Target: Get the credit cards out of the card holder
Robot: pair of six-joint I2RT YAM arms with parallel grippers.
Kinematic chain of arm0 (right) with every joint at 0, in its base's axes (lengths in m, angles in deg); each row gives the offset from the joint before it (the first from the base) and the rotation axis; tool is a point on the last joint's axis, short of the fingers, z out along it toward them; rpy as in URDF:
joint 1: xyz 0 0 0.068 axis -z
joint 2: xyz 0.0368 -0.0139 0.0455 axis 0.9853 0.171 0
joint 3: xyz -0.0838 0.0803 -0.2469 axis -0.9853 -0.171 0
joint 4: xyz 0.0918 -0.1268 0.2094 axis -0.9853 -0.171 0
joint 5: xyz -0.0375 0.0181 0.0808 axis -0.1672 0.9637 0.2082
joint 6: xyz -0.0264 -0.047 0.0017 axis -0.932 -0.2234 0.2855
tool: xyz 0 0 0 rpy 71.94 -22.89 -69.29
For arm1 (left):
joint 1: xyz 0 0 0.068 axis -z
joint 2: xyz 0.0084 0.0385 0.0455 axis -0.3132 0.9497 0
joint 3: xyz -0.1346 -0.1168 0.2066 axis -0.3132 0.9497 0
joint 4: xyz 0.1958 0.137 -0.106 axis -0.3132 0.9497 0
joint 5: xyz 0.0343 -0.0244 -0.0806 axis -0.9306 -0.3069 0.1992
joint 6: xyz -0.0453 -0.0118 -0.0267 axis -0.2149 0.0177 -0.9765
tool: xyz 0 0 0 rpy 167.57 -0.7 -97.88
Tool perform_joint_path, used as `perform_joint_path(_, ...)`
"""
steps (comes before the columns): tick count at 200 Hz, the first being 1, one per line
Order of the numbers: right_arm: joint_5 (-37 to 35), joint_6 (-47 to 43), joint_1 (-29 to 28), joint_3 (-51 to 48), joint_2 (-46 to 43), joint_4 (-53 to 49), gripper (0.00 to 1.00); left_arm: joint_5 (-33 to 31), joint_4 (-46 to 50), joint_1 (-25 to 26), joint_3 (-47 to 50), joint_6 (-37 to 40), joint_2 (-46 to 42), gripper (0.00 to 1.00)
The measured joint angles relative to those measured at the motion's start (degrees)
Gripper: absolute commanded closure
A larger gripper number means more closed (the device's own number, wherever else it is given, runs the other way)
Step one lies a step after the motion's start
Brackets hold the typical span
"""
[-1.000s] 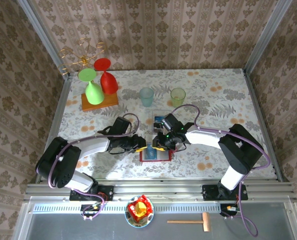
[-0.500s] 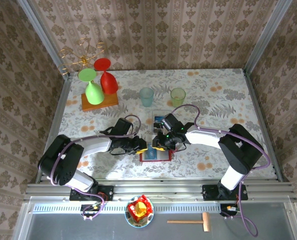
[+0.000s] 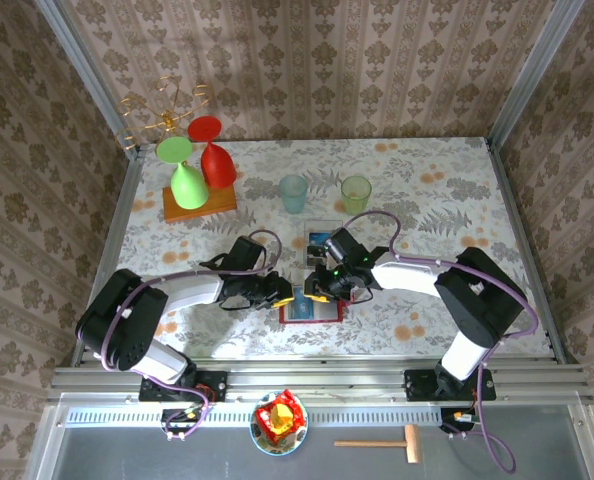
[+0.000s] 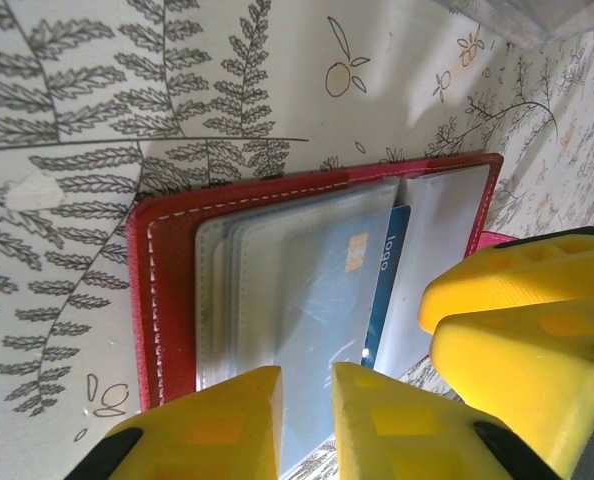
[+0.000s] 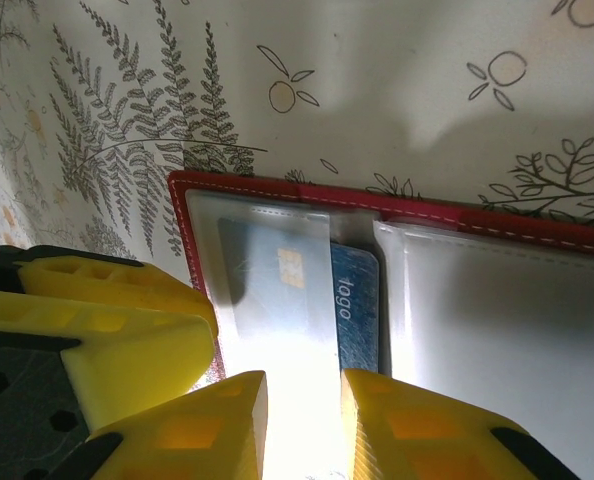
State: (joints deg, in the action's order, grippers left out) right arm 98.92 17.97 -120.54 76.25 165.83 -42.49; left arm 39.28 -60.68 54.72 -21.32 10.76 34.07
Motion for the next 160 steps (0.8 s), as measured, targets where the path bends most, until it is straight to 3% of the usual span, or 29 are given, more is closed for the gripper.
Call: perform_joint_path(160,1.62,0.7,0.26,-1.62,2.27,2.14,0.77,-1.11,1.49,0.0,0.02,0.0,0.9,0.86)
